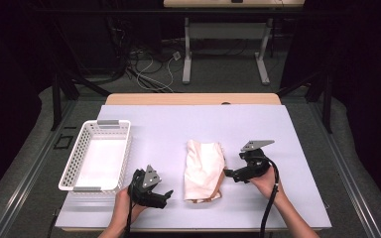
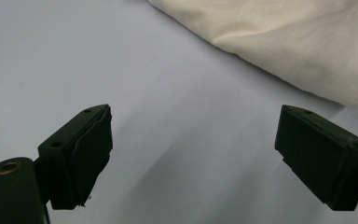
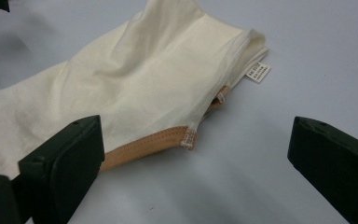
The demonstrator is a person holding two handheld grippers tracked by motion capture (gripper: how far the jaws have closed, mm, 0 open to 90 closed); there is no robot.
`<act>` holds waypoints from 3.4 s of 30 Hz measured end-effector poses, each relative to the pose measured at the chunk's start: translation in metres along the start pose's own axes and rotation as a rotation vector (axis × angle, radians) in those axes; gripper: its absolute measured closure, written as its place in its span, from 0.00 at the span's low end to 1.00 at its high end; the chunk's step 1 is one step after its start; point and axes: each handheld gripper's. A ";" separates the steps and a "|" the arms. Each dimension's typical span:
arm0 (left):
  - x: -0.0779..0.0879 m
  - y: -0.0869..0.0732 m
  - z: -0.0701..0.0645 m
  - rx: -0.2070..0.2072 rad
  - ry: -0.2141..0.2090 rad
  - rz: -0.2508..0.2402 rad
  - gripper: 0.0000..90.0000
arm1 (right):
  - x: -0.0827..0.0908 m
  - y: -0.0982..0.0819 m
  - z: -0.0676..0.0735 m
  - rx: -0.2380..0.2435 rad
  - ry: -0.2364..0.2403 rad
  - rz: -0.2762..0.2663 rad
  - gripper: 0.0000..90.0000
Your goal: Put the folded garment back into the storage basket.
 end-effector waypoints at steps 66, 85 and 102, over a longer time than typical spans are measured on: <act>-0.033 0.015 -0.064 -0.057 -0.141 0.057 0.23 | -0.094 0.051 -0.031 -0.064 -0.119 0.093 0.44; -0.034 0.015 -0.068 0.018 -0.148 0.026 0.70 | -0.092 0.051 -0.019 -0.082 -0.084 0.110 0.93; -0.026 0.018 -0.058 0.045 -0.163 -0.029 0.86 | -0.080 0.053 -0.014 -0.068 -0.139 0.019 0.95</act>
Point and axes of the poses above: each handheld gripper's, and its own axes: x roughly backward along the jaws, y roughly out of its top, z roughly to its left, and after that the axes turned 6 degrees about x, right-handed
